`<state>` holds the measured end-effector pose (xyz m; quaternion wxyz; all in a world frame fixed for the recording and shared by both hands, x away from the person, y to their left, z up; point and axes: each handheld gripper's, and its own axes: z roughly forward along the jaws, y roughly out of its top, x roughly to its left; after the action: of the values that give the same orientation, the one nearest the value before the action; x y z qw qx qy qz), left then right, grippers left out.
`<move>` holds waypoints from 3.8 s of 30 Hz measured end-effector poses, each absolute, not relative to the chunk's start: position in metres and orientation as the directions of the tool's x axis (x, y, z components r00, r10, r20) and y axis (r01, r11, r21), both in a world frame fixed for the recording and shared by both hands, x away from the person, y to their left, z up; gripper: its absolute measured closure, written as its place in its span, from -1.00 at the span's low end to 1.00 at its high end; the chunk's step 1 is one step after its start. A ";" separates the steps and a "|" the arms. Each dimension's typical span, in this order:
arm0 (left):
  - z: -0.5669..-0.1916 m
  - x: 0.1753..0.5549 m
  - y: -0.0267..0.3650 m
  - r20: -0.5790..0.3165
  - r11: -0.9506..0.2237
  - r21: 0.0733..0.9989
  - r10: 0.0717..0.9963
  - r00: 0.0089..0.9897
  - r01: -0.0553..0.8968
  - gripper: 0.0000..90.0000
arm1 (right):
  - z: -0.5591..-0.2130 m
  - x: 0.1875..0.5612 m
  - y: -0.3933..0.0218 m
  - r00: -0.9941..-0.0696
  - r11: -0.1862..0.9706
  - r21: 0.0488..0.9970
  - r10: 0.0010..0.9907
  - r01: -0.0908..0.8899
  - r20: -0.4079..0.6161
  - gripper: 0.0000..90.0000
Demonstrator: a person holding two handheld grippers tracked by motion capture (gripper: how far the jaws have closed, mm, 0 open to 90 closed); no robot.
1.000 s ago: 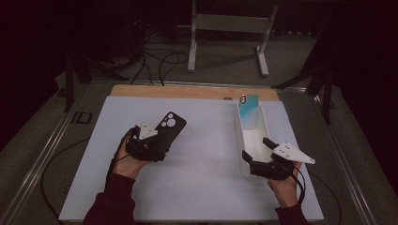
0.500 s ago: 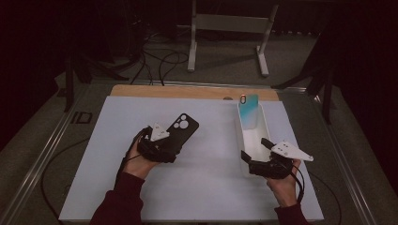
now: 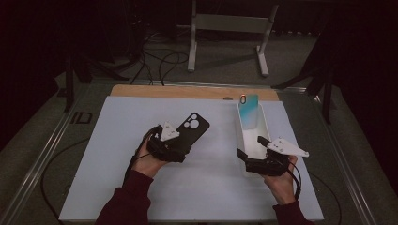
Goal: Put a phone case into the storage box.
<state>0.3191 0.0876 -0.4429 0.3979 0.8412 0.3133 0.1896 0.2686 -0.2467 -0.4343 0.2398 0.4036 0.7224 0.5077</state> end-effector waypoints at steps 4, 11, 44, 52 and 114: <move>-0.442 0.319 0.077 0.078 -0.498 0.790 0.661 0.746 0.358 -0.64 | -0.432 0.271 -0.243 -0.570 0.159 0.927 0.819 0.339 0.068 -0.82; -0.439 0.318 0.062 0.084 -0.503 0.798 0.639 0.765 0.333 -0.64 | -0.429 0.279 -0.238 -0.584 0.137 0.928 0.805 0.346 0.099 -0.82; -0.422 0.296 0.011 0.136 -0.528 0.829 0.509 0.850 0.183 -0.65 | -0.419 0.295 -0.215 -0.638 0.083 0.889 0.727 0.450 0.255 -0.40; -0.423 0.295 0.009 0.142 -0.534 0.826 0.507 0.850 0.181 -0.65 | -0.420 0.296 -0.217 -0.653 0.052 0.872 0.685 0.487 0.324 0.12; -0.426 0.305 0.027 -0.005 -0.448 0.857 0.487 0.873 0.255 -0.81 | -0.406 0.291 -0.218 -0.749 0.121 0.903 0.610 0.412 0.260 0.82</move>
<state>0.3051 0.0275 -0.4262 0.4768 0.8423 0.2202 0.1216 0.2913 -0.2178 -0.4055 0.0870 0.3436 0.7435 0.5670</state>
